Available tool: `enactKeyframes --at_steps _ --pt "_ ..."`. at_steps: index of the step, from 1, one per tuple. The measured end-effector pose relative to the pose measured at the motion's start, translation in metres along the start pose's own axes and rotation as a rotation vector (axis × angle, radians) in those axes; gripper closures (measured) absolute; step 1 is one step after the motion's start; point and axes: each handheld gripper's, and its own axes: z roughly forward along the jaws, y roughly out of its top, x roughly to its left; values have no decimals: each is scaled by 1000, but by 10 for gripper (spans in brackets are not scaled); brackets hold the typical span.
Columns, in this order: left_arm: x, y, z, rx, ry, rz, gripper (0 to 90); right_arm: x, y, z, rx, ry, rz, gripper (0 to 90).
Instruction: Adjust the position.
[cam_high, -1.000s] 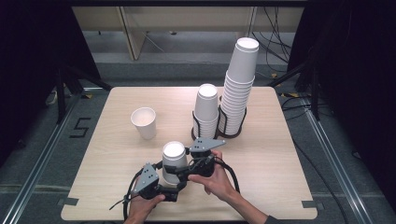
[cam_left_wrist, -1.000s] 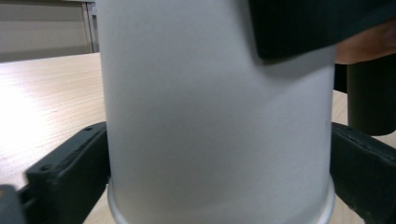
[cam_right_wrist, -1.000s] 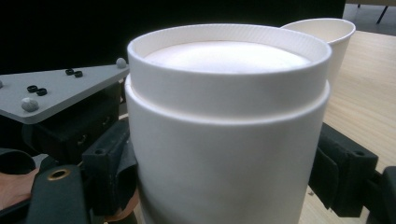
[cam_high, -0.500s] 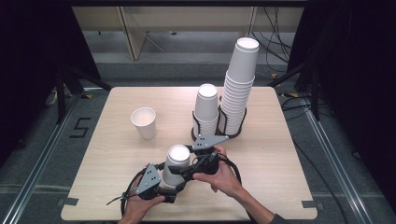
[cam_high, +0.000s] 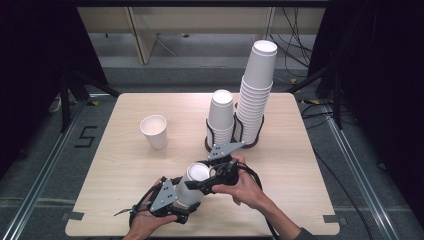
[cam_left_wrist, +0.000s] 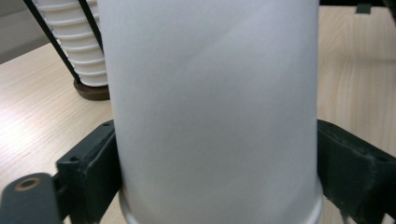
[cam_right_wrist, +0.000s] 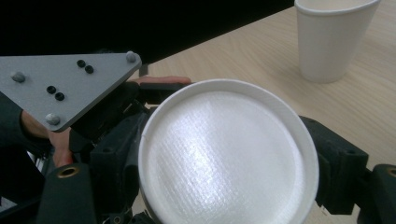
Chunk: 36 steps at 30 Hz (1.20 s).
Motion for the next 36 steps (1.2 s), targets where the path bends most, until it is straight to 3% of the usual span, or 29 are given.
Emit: enactKeyframes --at_steps 2,3,6,7,8,11,13,15,16,23,25,30,32,33,36 --pt "0 -3 0 -74 9 -18 48 0 1 -2 -26 16 36 253" --pt "1 -3 -2 -81 24 -21 32 -1 2 -3 -40 11 30 253" --pt "4 -3 -3 -154 30 -87 0 -2 4 -7 -85 20 47 255" --pt "5 -4 -4 -168 37 -107 0 0 5 -9 -106 25 76 255" --pt "6 -5 -3 -190 35 -123 0 -2 5 -11 -126 10 65 255" --pt "7 -4 -5 -220 45 -152 6 -2 6 -14 -159 40 116 255" --pt "5 -3 -5 -245 41 -148 5 -5 6 -13 -173 43 96 255" --pt "4 -2 -7 -235 47 -127 20 -3 6 -14 -166 58 135 255" --pt "3 -1 -7 -235 51 -127 17 -4 5 -13 -174 57 120 255" --pt "6 2 -9 -226 43 -106 76 -6 4 -13 -175 73 142 249" --pt "7 3 -12 -190 47 -78 97 -7 4 -13 -167 86 145 244" --pt "10 4 -12 -146 24 -34 131 -9 4 -14 -114 76 112 228" --pt "10 4 -15 -94 16 -11 136 -10 4 -14 -102 85 82 214" --pt "11 3 -15 -77 19 7 137 -10 5 -18 -78 58 78 209" --pt "12 3 -16 -30 7 29 139 -11 7 -24 -54 45 41 187"
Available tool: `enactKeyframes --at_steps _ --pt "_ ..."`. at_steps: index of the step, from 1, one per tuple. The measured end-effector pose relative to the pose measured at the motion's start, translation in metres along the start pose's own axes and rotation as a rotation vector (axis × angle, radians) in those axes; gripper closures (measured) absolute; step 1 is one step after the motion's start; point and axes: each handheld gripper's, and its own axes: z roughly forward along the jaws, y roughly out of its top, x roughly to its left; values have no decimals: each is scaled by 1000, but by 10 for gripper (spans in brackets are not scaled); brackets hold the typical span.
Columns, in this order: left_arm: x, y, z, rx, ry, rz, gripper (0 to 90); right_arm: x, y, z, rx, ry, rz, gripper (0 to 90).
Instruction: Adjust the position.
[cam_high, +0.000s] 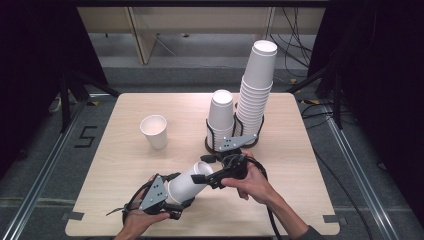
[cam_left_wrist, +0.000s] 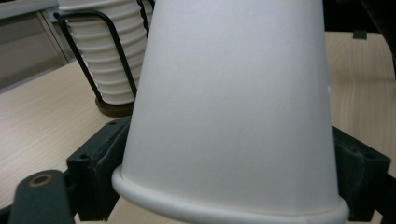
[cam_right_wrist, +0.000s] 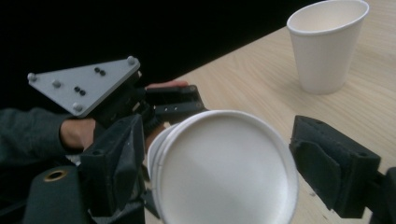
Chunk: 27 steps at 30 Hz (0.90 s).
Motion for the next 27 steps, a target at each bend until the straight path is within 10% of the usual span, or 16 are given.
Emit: enactKeyframes --at_steps 13,27 --pt "-3 12 1 217 -54 140 140 24 9 -12 314 -101 -363 192" --pt "-13 19 2 284 -89 229 139 42 6 15 646 -112 -547 199"
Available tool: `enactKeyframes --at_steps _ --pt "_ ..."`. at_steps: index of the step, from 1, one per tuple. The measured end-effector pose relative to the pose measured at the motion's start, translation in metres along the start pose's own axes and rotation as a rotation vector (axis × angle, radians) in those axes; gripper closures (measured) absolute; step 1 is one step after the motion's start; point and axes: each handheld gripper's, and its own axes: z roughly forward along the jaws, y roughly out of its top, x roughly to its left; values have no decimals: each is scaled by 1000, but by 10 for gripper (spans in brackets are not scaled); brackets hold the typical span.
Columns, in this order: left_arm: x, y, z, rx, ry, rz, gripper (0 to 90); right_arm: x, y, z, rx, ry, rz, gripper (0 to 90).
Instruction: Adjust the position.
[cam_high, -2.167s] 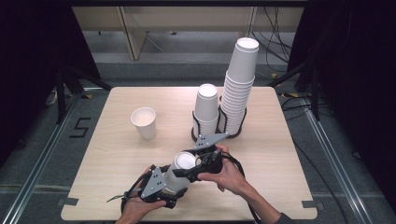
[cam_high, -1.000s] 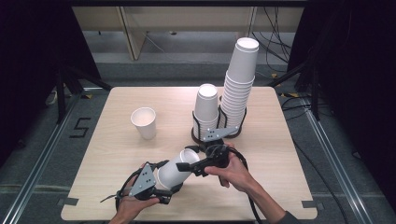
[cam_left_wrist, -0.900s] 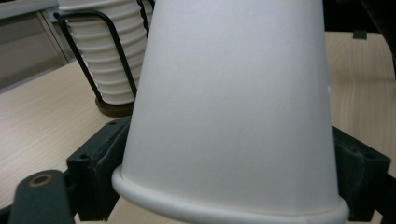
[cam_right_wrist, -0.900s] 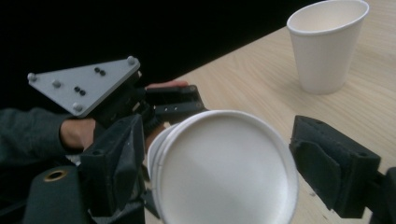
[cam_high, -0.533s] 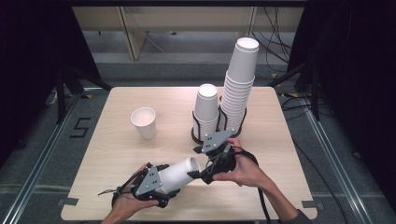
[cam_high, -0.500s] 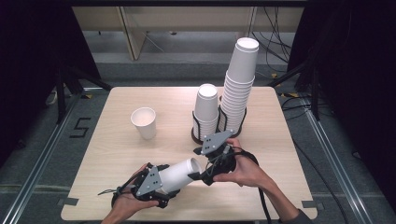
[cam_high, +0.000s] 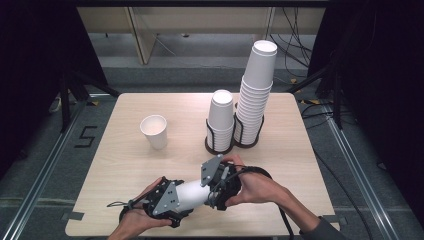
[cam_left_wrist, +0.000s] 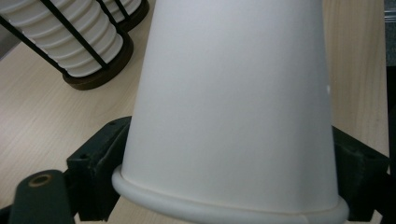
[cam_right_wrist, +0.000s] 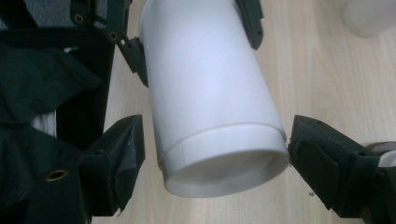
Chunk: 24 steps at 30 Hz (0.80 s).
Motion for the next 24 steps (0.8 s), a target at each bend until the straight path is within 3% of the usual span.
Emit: enactKeyframes --at_steps 1,3,6,16,17,18,19,21,23,24 --pt "1 0 0 9 2 12 139 -1 2 4 3 6 -40 199" --pt "-1 1 0 -5 1 -3 139 1 4 8 39 3 -33 200" --pt "-1 1 -1 -7 -2 5 140 1 6 15 64 32 -30 200" --pt "-3 1 0 -1 -16 22 140 2 5 25 78 60 -50 225" --pt "-2 1 0 11 -14 36 139 1 5 26 70 65 -69 230" --pt "-3 1 0 -1 -20 25 139 1 5 27 69 66 -68 233" --pt "-2 0 0 7 -20 44 138 1 4 27 68 67 -67 238" --pt "-3 -1 1 -26 -29 14 125 2 3 26 71 61 -60 242" --pt "-3 -4 2 -79 -32 -16 102 -1 1 26 49 60 -95 240" --pt "-2 -5 1 -91 -32 -17 94 1 0 23 50 60 -63 240"
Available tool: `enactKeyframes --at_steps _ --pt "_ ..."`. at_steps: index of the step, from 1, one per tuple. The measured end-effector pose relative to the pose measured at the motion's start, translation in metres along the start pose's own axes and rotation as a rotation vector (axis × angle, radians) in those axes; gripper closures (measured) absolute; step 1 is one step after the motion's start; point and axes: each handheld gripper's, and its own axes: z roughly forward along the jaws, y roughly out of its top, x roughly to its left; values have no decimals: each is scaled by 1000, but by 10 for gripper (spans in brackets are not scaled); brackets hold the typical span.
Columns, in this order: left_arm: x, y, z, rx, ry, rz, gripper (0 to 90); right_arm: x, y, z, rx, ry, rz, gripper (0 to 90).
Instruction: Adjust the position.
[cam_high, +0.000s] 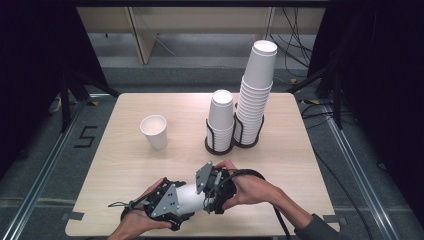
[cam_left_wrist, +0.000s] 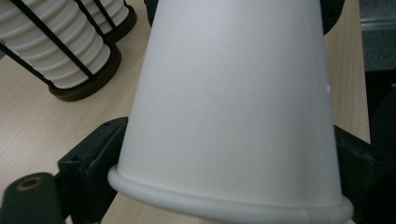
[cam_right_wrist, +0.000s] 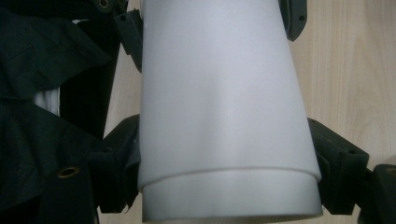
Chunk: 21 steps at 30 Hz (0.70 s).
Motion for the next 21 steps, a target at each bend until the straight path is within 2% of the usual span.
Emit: enactKeyframes --at_steps 1,2,4,7,9,12,13,14,15,16,19,21 --pt "0 -2 0 -50 -4 -33 84 0 -1 -1 -8 3 10 240" --pt "1 -3 -1 -78 -6 -45 73 -2 -3 -2 -38 18 -6 240" --pt "3 -5 -2 -108 -13 -64 60 -4 -7 -5 -66 25 -6 241" --pt "5 -9 -2 -187 -35 -100 59 -7 -14 -8 -125 33 4 241" --pt "5 -11 -2 -232 -49 -133 55 -9 -18 -9 -172 70 7 241" --pt "7 -11 -4 -272 -65 -146 52 -9 -24 -11 -217 82 18 241" --pt "6 -11 -4 -288 -66 -160 52 -6 -26 -13 -224 97 55 240" --pt "7 -11 -4 -309 -73 -169 51 -7 -27 -13 -242 98 42 241" --pt "7 -11 -5 -309 -74 -169 49 -7 -29 -14 -259 98 41 240" --pt "7 -12 -6 -314 -76 -173 49 -4 -30 -16 -247 78 75 240" --pt "8 -12 -6 -338 -85 -173 55 -6 -32 -15 -278 69 48 240" --pt "9 -12 -8 -316 -87 -160 73 -5 -33 -14 -287 72 56 244"
